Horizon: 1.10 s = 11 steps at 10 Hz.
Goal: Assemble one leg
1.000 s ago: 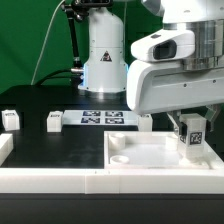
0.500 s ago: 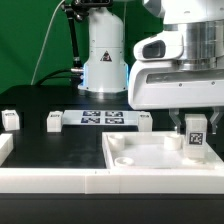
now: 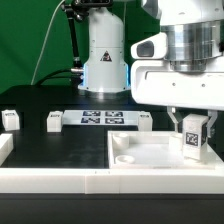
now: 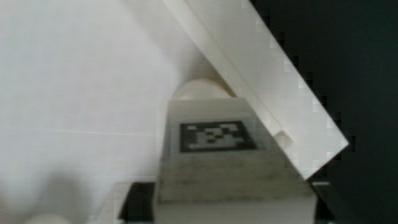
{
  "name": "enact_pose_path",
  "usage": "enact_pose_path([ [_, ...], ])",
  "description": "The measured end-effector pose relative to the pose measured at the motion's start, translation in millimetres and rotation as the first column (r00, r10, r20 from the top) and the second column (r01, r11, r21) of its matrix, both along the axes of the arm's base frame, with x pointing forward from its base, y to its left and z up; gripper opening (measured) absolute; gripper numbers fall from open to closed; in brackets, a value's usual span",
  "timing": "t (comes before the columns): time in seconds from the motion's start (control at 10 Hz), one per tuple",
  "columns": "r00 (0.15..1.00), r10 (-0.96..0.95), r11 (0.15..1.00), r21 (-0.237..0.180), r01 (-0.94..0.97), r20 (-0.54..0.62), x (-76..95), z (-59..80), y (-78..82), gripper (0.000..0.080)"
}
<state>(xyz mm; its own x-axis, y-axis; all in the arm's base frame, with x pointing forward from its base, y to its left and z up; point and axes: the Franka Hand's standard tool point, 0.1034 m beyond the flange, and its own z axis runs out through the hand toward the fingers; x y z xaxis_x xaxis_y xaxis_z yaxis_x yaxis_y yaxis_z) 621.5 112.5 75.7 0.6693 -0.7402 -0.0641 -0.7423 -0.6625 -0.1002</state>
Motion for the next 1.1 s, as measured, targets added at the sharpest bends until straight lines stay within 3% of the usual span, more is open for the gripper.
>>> enact_pose_path([
  [0.2, 0.989, -0.150, 0.989, 0.000, 0.150, -0.016, 0.2, -0.2, -0.7, 0.0292],
  [0.4, 0.988, -0.156, 0.988, 0.003, 0.156, -0.018, 0.0, -0.6, -0.3, 0.0292],
  [0.5, 0.993, -0.121, 0.993, 0.003, 0.121, -0.014, -0.1, -0.9, 0.4, 0.0405],
  [0.6, 0.998, -0.060, 0.998, 0.001, 0.060, -0.008, -0.3, -1.6, 2.0, 0.0543],
  [0.7, 1.000, 0.031, 1.000, -0.003, -0.031, 0.002, -0.6, -2.0, 3.0, 0.0616],
  [1.1, 0.864, 0.501, 0.865, -0.039, -0.500, 0.045, -1.0, -4.2, 1.1, 0.0648],
])
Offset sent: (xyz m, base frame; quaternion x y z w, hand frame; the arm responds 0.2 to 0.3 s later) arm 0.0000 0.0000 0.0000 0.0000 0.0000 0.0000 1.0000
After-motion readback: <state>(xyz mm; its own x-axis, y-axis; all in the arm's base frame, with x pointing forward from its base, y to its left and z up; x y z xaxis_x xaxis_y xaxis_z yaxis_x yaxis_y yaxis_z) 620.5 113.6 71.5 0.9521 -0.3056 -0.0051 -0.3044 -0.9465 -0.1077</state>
